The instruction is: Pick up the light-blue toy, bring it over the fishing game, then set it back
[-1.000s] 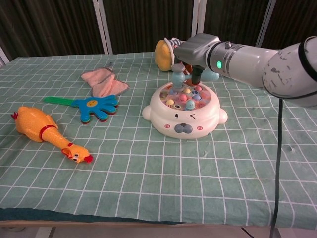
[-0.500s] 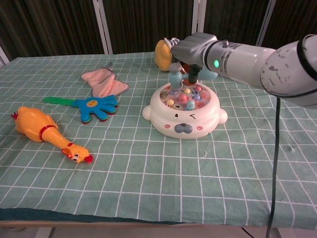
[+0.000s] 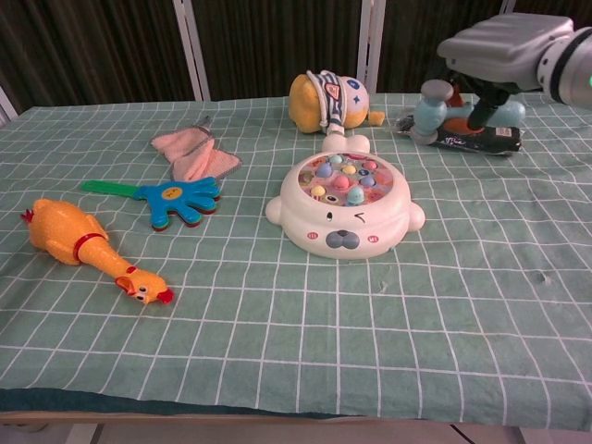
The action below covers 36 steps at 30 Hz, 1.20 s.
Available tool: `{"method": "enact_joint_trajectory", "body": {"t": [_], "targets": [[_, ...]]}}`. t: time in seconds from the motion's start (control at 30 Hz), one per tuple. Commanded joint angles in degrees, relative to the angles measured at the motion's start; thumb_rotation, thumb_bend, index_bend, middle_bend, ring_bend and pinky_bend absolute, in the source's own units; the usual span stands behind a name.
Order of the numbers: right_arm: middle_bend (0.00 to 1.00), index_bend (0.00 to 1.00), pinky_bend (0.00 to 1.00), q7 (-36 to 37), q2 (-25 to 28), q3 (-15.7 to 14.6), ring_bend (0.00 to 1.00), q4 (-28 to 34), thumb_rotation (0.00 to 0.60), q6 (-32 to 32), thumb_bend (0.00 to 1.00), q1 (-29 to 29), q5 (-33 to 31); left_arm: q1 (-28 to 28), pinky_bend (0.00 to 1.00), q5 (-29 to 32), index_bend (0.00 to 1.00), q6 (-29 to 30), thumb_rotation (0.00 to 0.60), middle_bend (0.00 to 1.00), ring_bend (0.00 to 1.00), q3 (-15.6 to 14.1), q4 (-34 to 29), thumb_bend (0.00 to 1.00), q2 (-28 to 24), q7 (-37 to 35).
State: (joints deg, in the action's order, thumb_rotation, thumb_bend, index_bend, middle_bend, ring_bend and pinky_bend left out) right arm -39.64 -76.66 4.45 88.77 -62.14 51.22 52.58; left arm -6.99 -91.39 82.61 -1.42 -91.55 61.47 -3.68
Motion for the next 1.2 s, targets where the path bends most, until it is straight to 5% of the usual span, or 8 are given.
{"method": "enact_joint_trajectory", "body": {"t": [0.03, 0.3, 0.67, 1.2], "targets": [[0.69, 1.00, 0.86, 11.93, 2.22, -5.55, 0.73, -3.16, 0.600, -4.92, 0.53, -9.17, 8.09, -0.04, 0.02, -0.05, 0.05, -0.05, 0.600, 0.03, 0.00, -0.03, -0.02, 0.41, 0.09, 0.19], [0.69, 1.00, 0.87, 27.10, -5.23, -8.36, 0.73, -22.19, 0.600, 0.16, 0.53, -15.93, 12.81, -0.61, 0.02, -0.09, 0.05, -1.13, 0.600, 0.03, 0.00, -0.18, -0.18, 0.41, 0.68, 1.57], [0.69, 1.00, 0.87, 38.48, -14.17, -6.26, 0.73, -38.15, 0.600, 2.11, 0.53, -18.23, 19.05, -0.56, 0.02, 0.16, 0.05, -0.74, 0.600, 0.03, 0.00, -0.02, -0.02, 0.41, 0.57, 1.05], [0.69, 1.00, 0.86, 43.88, -18.18, -3.14, 0.72, -45.62, 0.600, 5.77, 0.52, -18.10, 22.64, -0.57, 0.02, 0.42, 0.05, -0.88, 0.600, 0.03, 0.00, -0.09, -0.15, 0.41, 0.60, 1.44]]}}
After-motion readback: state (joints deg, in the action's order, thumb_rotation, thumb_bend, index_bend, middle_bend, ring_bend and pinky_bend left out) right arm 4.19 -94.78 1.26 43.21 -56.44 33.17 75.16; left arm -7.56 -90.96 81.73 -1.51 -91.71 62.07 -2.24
